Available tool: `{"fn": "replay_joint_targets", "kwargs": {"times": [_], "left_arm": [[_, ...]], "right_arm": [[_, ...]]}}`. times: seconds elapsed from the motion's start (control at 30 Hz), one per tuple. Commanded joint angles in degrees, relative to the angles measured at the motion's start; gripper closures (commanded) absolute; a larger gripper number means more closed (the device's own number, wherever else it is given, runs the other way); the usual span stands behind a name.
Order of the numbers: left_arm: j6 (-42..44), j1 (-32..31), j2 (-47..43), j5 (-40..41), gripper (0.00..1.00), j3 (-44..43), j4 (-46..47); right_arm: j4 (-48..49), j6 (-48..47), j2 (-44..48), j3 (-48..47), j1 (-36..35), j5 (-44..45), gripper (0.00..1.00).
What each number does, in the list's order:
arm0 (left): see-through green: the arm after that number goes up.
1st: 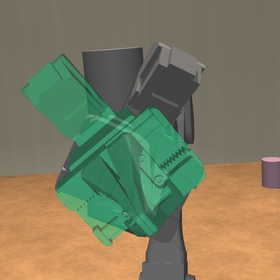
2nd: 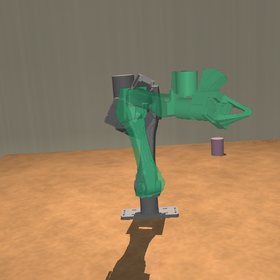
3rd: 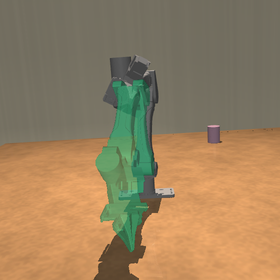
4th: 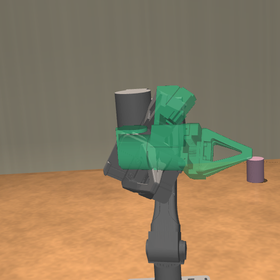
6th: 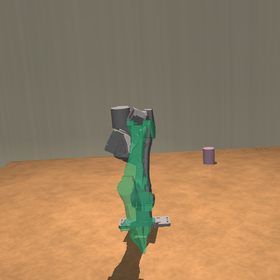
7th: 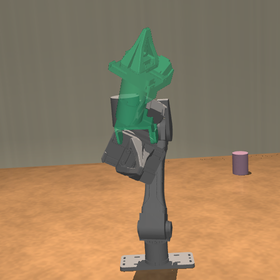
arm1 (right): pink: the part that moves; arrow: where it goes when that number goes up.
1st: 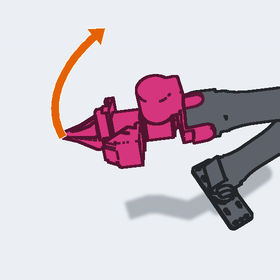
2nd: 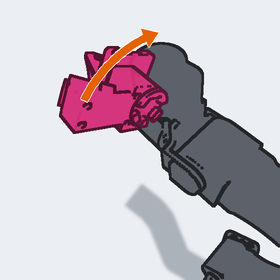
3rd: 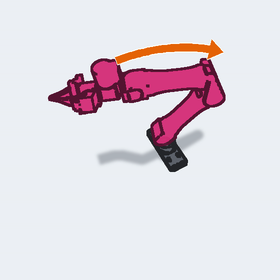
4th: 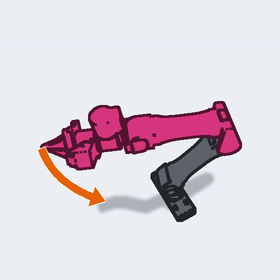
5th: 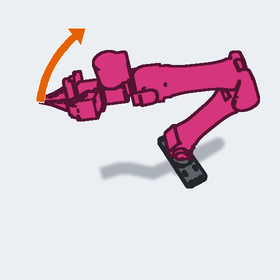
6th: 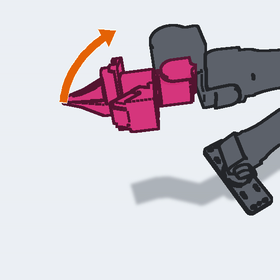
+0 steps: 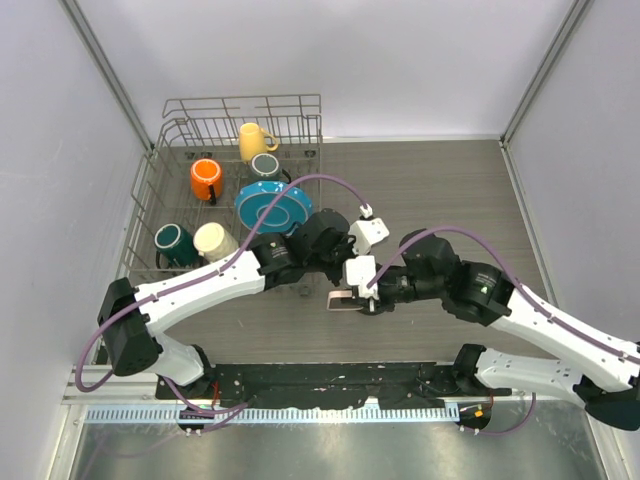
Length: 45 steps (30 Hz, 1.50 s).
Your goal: Place the phone on the phone stand
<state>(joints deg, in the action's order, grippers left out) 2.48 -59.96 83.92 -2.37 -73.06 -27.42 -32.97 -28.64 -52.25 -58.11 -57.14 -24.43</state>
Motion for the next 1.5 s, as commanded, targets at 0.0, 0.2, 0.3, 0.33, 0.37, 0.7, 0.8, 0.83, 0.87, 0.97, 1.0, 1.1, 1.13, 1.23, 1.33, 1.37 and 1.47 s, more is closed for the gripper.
{"fn": "replay_joint_targets", "kwargs": {"times": [0.0,0.2,0.3,0.33,0.37,0.7,0.8,0.83,0.87,0.97,1.0,1.1,1.13,1.23,1.33,1.37,1.47], "left_arm": [[0.77,-0.42,-0.07,-7.12,1.0,1.51,-2.9],[1.56,-0.24,-0.42,-9.05,1.0,1.78,-3.17],[1.74,0.02,-0.51,-9.49,1.0,1.78,-3.34],[1.74,0.11,-0.69,-9.58,1.0,1.86,-3.26],[1.74,0.2,-0.95,-9.76,1.0,1.87,-3.34],[2.62,0.81,-0.25,-12.74,1.0,1.69,-4.04],[2.7,0.99,-0.25,-13.36,1.0,1.6,-4.22],[2.7,0.99,-0.33,-13.27,1.0,1.6,-4.22],[2.7,1.08,-0.42,-13.27,1.0,1.69,-4.22],[2.88,1.17,-1.04,-13.88,1.0,1.95,-4.22],[2.88,1.17,-1.21,-14.24,1.0,2.04,-4.22],[3.67,1.25,-1.57,-15.47,1.0,2.3,-4.13],[3.67,1.25,-1.74,-16.25,1.0,2.39,-4.31],[4.11,1.25,-1.74,-16.97,1.0,2.48,-4.4],[4.29,1.25,-1.74,-15.65,1.0,2.48,-4.57],[4.29,1.34,-1.83,-15.82,1.0,2.48,-4.66],[4.64,1.43,-2.62,-17.4,1.0,3.09,-4.22]], "right_arm": [[7.31,-5.98,-1.97,-1.48,1.42,-2.81,1.0],[8.53,-7.83,-3.91,-1.22,4.31,-7.47,1.0],[8.71,-8.01,-4.35,-0.78,6.51,-10.37,1.0],[8.8,-8.18,-4.35,-0.52,8.09,-11.16,1.0],[8.71,-8.18,-4.18,-0.34,8.71,-12.3,1.0],[10.03,-10.55,-2.86,3.0,11.97,-14.6,1.0],[10.03,-10.64,-3.73,2.74,11.88,-13.55,1.0],[9.68,-10.64,-3.82,2.56,11.97,-13.28,1.0],[9.51,-10.73,-3.91,2.47,11.97,-12.84,1.0],[8.1,-11.08,-3.65,2.91,12.14,-11.35,1.0],[7.58,-11.17,-3.21,3.52,12.41,-11.0,0.99],[7.57,-11.08,-2.59,4.23,12.76,-10.55,1.0],[7.4,-11.17,-2.59,4.32,13.02,-10.82,0.99],[6.96,-11.0,-3.47,4.14,13.2,-12.05,1.0],[6.69,-10.64,-3.21,4.14,13.29,-12.05,1.0],[6.69,-10.47,-2.86,4.32,13.37,-12.05,1.0],[7.3,-10.73,-2.24,5.28,13.46,-11.52,1.0]]}}
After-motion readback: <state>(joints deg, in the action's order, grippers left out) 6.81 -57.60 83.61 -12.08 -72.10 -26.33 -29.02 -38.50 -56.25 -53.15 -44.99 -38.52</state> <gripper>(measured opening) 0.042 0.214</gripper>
